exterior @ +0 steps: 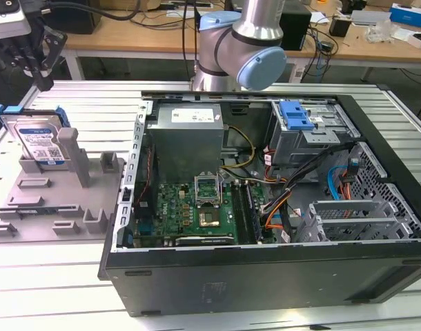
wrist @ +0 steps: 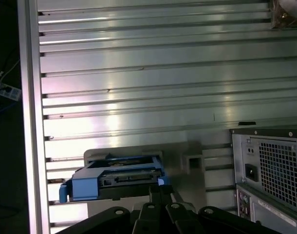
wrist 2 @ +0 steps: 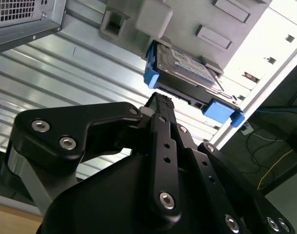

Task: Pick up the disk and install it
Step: 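Pick up the disk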

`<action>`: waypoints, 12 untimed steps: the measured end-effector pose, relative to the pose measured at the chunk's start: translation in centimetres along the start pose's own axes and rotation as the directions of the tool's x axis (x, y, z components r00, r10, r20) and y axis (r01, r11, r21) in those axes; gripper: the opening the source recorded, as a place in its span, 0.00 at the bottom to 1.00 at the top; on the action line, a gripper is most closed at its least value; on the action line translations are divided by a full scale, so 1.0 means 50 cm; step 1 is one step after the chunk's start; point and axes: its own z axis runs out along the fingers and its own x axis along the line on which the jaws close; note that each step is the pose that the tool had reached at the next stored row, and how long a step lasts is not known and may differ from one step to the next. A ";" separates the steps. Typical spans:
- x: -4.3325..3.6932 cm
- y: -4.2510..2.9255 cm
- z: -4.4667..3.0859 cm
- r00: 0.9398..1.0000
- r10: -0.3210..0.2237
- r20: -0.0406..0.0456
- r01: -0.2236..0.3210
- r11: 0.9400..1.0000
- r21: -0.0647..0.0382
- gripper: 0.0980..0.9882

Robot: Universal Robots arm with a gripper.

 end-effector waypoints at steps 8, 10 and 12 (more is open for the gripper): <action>0.001 0.000 0.000 1.000 -0.001 0.000 0.001 1.000 0.000 0.01; 0.001 0.000 0.000 1.000 -0.020 -0.001 0.020 1.000 -0.001 0.01; 0.001 0.000 0.000 0.995 -0.097 -0.006 0.096 0.995 -0.004 0.01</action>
